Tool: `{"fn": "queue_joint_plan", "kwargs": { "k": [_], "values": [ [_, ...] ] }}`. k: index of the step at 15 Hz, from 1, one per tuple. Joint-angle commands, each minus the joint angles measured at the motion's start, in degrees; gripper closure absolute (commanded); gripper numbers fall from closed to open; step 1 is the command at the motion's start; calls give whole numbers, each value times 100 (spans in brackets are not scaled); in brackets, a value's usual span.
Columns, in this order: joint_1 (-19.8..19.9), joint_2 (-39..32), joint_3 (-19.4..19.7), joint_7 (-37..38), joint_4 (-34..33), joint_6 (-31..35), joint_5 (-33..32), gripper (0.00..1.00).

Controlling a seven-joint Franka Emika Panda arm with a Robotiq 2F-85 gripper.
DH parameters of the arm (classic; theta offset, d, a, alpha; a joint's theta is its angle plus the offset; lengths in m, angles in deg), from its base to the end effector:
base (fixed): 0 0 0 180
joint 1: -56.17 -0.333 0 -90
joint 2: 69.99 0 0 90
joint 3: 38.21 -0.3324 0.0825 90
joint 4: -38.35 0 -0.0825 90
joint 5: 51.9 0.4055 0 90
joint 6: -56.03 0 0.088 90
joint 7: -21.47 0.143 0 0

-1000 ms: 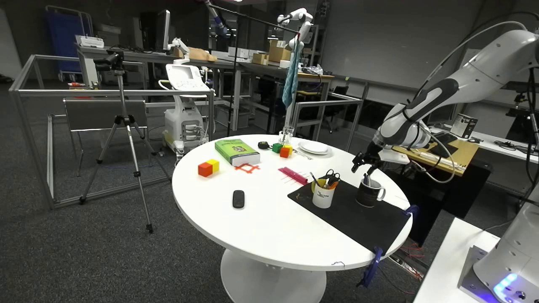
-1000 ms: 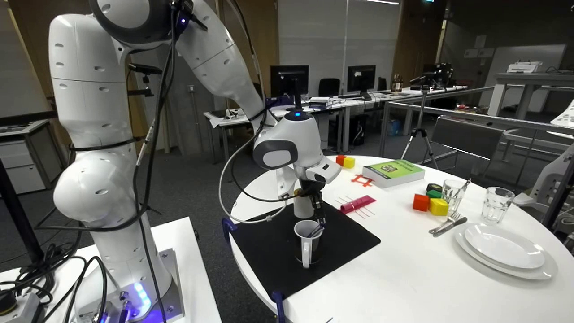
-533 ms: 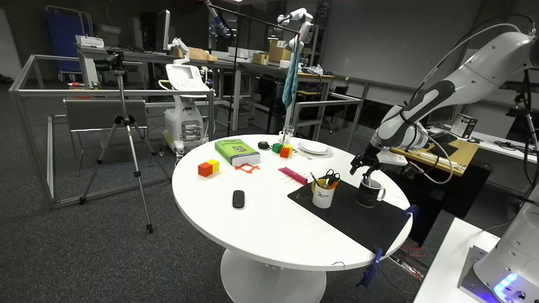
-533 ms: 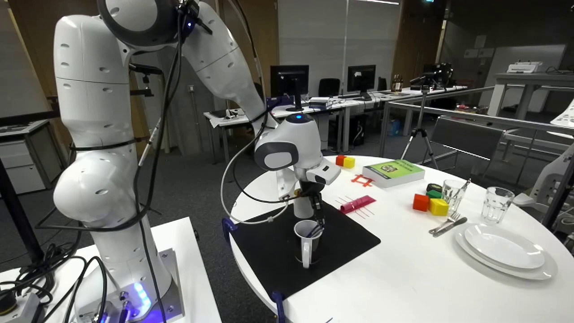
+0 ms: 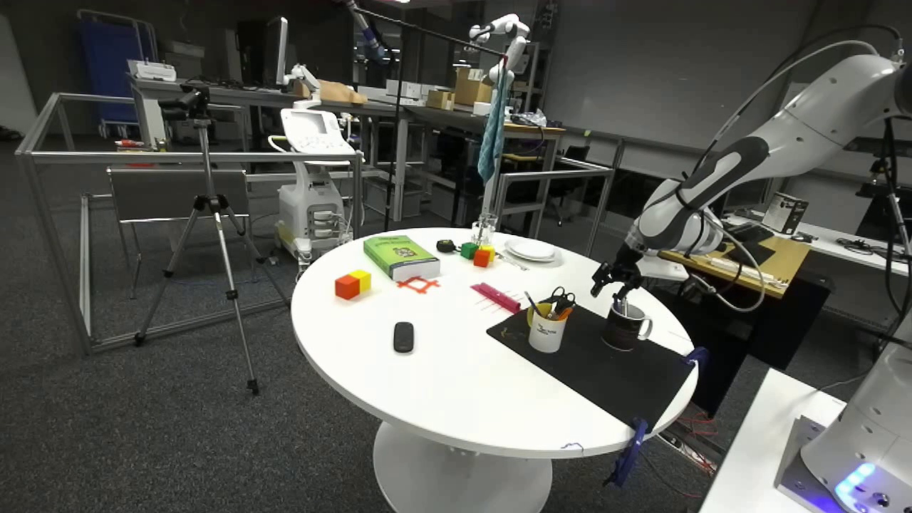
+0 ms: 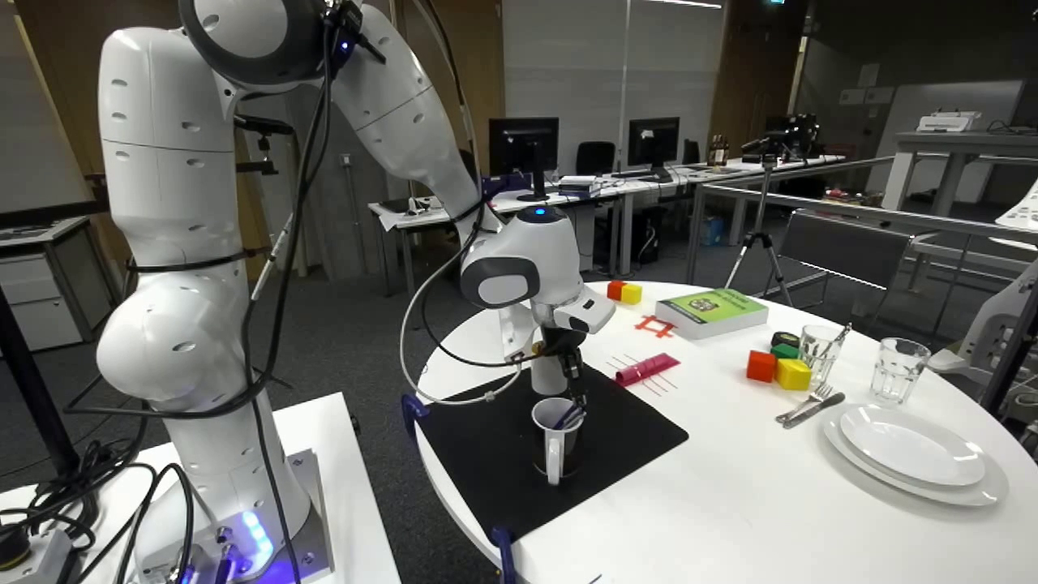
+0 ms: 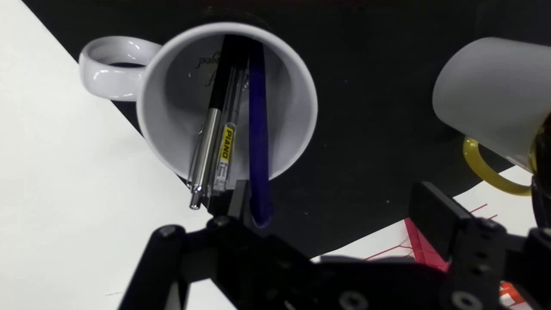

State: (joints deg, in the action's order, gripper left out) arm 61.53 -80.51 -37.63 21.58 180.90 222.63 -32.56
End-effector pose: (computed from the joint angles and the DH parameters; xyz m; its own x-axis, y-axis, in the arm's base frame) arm 0.5108 -0.0708 0.2008 0.8844 -0.4172 0.2094 -0.3929 -0.9075 -0.1486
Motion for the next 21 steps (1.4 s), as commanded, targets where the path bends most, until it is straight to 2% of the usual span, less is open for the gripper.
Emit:
{"fn": "queue_joint_plan", "kwargs": {
  "k": [1, 2, 3, 4, 12, 13, 18, 19, 20, 21],
  "values": [
    [60, -149, -10, -185, -101, 121, -10, 1],
    [58, -177, 0, -179, -111, 117, -31, 8],
    [62, -201, 2, -182, -122, 113, -35, 26],
    [63, -218, 6, -182, -129, 118, -39, 31],
    [71, -120, 46, -66, -128, 108, -230, 94],
    [52, -84, 98, -11, -121, 86, -323, 98],
    [-136, -53, 556, 368, -80, 45, -1288, 100],
    [-200, -51, 706, 516, -69, -12, -1603, 95],
    [-282, -50, 869, 715, -71, -49, -1947, 73],
    [-365, -27, 1022, 904, -75, -155, -2272, 70]
  ]
}}
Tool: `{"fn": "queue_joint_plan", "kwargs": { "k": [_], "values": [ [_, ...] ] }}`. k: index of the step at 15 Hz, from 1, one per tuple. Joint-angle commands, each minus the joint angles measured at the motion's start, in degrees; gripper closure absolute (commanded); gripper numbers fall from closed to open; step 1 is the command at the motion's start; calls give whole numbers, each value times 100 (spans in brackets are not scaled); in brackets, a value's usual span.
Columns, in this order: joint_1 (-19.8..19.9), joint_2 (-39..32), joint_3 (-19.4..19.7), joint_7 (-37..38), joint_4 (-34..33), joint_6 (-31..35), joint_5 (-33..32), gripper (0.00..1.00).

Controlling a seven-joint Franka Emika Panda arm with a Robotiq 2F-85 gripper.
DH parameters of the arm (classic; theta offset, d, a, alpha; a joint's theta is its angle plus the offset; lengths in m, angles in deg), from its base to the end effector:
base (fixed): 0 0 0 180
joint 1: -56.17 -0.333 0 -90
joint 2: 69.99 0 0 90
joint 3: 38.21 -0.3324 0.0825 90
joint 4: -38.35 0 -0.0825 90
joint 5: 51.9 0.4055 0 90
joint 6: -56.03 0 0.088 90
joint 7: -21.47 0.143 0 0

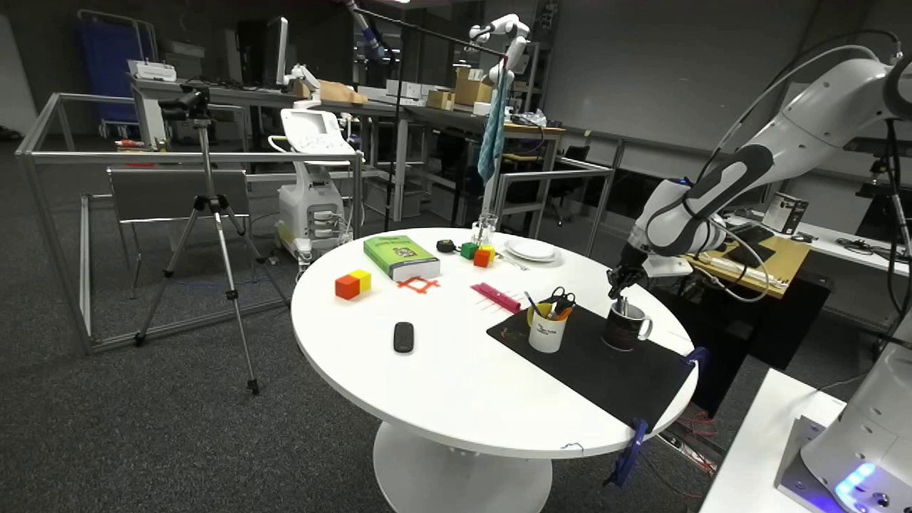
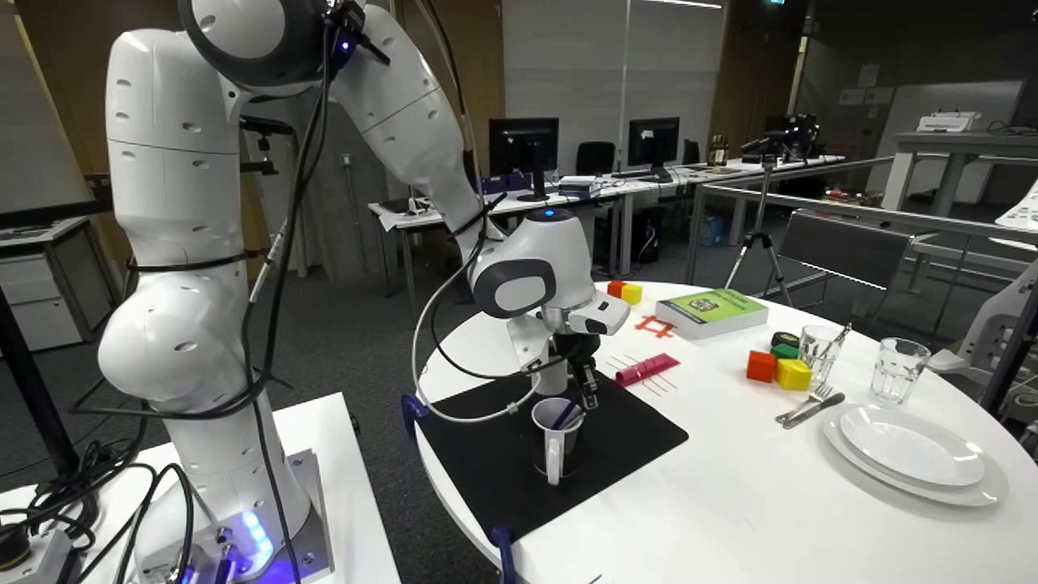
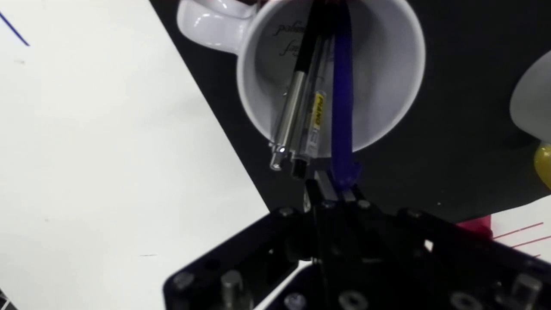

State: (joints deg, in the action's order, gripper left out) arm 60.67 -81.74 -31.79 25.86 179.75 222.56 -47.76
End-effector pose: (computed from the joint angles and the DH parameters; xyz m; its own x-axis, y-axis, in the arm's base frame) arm 0.5134 -0.1048 0.1991 0.9191 -0.3188 0.2316 -0.3213 -0.9466 -0.0278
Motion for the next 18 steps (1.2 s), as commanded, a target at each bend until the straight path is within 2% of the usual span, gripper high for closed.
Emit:
{"fn": "queue_joint_plan", "kwargs": {
  "k": [1, 3, 5, 10, 11, 18],
  "values": [
    [-369, 95, 589, 694, 25, -207, -1064, 69],
    [-478, 128, 753, 982, -2, -446, -1499, 55],
    [-501, 166, 755, 1101, -4, -661, -1691, 39],
    [-492, 220, 644, 1157, -26, -894, -1781, 4],
    [-512, 237, 635, 1176, -24, -917, -1790, 0],
    [-649, 422, 604, 1457, 22, -1182, -1976, 0]
  ]
}}
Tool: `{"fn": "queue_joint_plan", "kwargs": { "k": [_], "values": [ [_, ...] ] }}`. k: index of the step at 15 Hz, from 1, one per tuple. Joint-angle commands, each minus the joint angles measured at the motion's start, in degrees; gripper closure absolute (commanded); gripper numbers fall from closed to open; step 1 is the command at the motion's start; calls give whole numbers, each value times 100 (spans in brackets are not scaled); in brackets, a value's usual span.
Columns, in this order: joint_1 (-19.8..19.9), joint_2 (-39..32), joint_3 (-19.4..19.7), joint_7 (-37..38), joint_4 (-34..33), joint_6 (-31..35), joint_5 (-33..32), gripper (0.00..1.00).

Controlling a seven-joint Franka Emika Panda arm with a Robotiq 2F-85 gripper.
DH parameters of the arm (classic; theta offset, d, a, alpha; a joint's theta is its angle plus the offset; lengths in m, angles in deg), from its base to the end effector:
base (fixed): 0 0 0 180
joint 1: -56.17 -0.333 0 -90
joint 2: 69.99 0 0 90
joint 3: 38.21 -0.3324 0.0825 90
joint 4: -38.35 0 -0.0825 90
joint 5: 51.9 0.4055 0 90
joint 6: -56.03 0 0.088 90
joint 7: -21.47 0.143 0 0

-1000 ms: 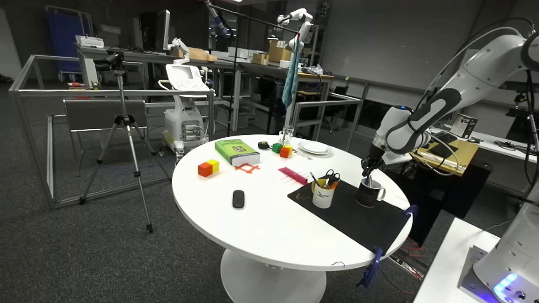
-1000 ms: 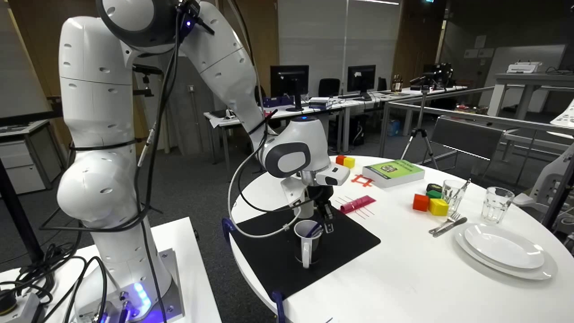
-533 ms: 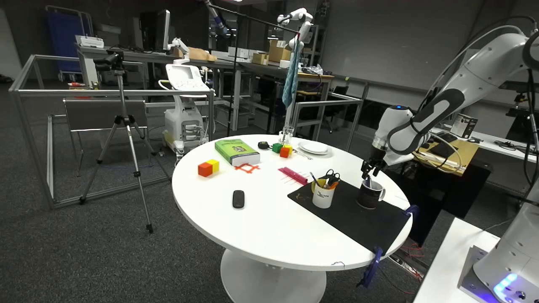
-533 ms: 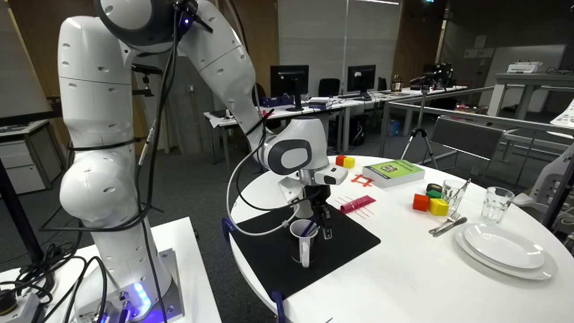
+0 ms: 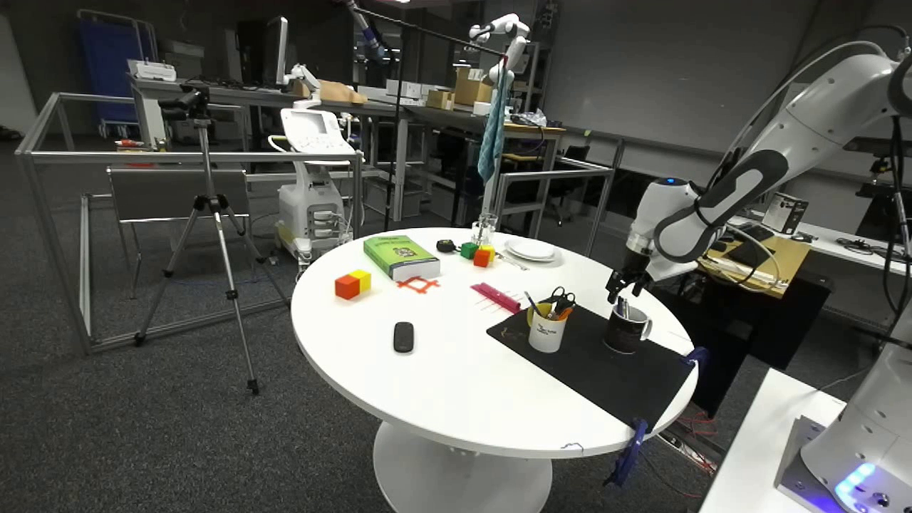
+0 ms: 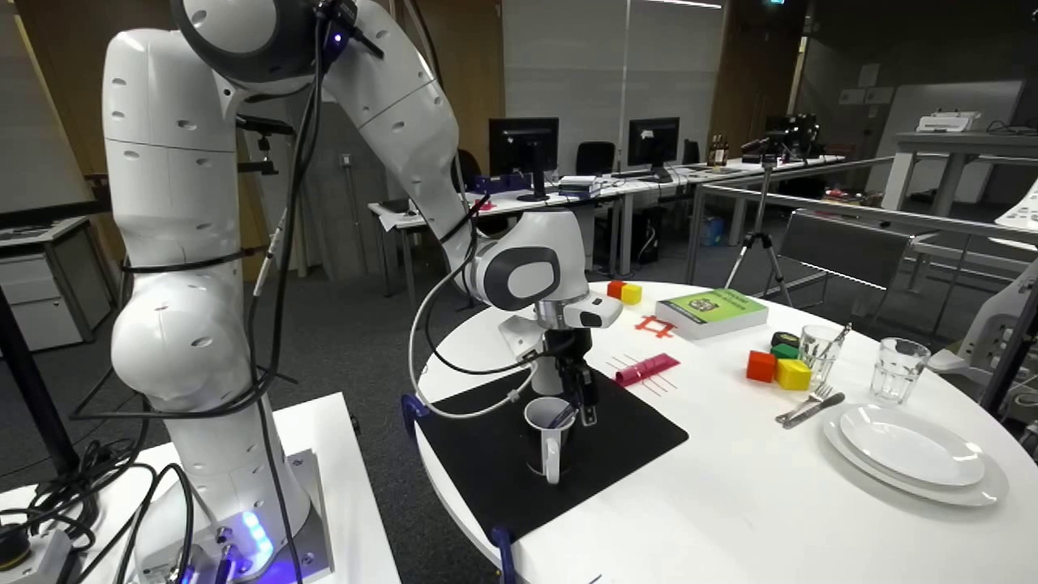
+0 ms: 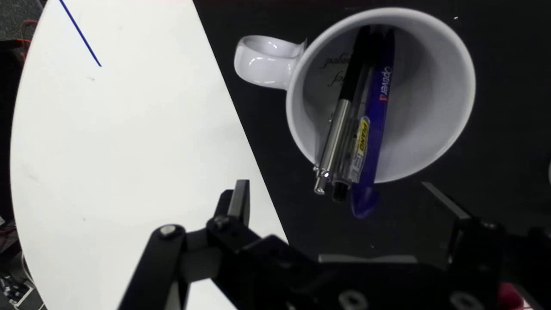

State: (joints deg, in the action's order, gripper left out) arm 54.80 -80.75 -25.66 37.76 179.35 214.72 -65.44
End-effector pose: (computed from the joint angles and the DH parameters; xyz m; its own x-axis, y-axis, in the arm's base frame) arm 0.5031 -0.0960 0.1963 0.9592 -0.2446 0.1419 -0.2615 -0.9582 0.1159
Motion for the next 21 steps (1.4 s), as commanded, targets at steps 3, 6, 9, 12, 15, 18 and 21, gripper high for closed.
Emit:
{"fn": "queue_joint_plan", "kwargs": {
  "k": [3, 6, 9, 12, 15, 18, 21],
  "values": [
    [-6, 394, -163, 190, 57, -568, -85, 3],
    [26, 418, -267, 159, 33, -623, -48, 31],
    [50, 420, -323, 122, 29, -613, -26, 53],
    [64, 415, -351, 85, 38, -563, -24, 76],
    [84, 402, -363, 42, 43, -511, -14, 98],
    [93, 397, -368, 21, 46, -486, -4, 97],
    [78, 440, -355, 71, 61, -514, -57, 97]
  ]
}}
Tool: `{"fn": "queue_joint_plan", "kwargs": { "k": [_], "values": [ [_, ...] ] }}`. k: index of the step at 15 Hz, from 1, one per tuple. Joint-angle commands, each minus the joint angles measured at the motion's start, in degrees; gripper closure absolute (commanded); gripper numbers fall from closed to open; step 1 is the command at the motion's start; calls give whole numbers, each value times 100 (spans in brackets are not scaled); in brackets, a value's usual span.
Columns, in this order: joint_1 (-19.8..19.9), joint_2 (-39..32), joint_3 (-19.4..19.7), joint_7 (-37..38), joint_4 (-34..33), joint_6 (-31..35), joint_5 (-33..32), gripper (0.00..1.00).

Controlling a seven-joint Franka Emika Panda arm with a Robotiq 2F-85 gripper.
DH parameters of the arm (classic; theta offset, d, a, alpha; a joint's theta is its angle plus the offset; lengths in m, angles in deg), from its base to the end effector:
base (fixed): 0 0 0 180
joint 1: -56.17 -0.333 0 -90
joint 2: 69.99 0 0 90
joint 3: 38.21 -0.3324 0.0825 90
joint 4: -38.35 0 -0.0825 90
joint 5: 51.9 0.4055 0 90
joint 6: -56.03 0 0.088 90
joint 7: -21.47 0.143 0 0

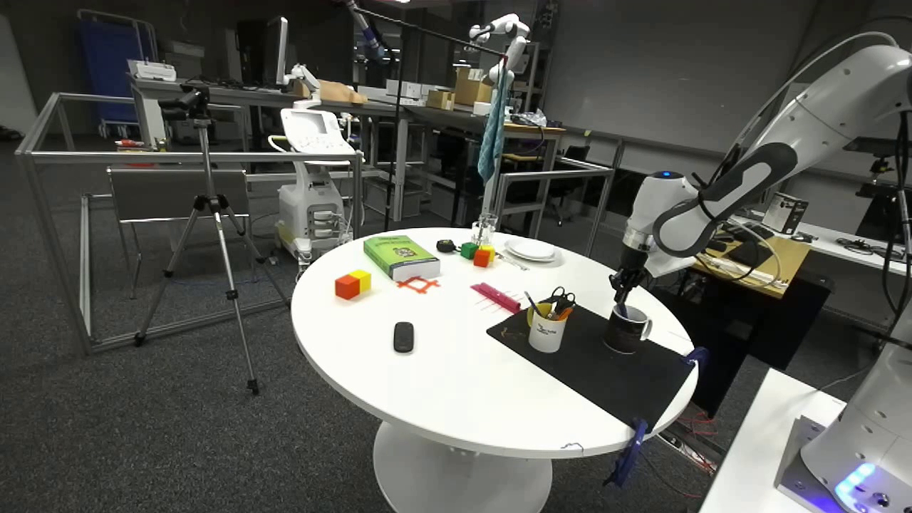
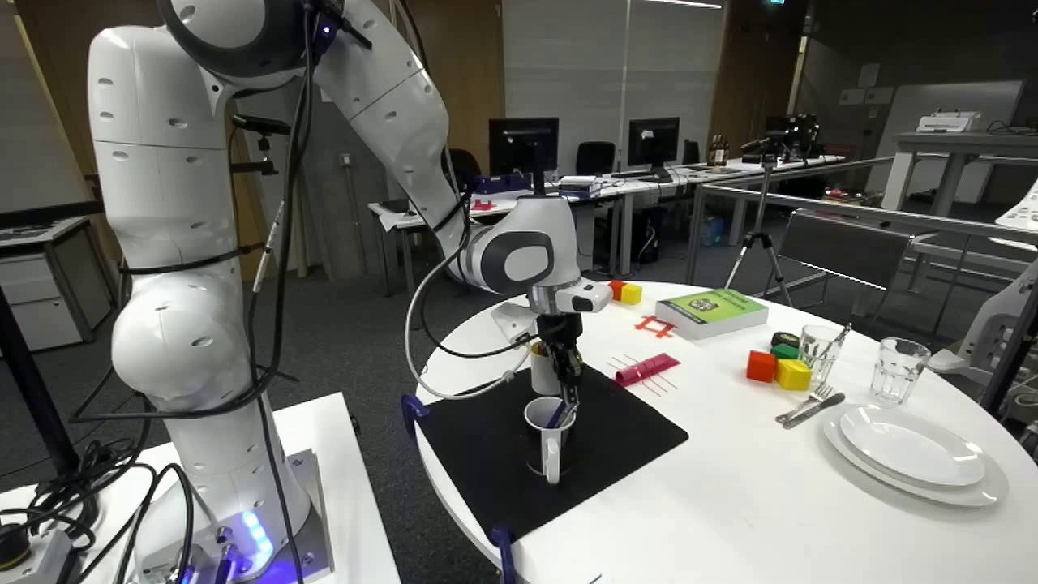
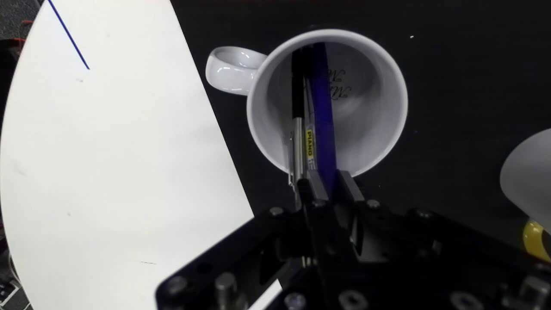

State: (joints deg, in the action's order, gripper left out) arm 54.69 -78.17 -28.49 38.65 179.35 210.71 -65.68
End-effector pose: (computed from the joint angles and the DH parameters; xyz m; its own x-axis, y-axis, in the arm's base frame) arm 0.5037 -0.0706 0.2111 0.9687 -0.2177 0.1188 -0.2313 -0.9660 0.1158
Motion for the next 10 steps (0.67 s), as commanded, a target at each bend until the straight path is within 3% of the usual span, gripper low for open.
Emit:
{"fn": "queue_joint_plan", "kwargs": {
  "k": [1, 10],
  "values": [
    [79, 206, -59, 28, 59, -130, -74, 97],
    [159, 1097, -185, 62, 77, -467, -2, 97]
  ]
}}
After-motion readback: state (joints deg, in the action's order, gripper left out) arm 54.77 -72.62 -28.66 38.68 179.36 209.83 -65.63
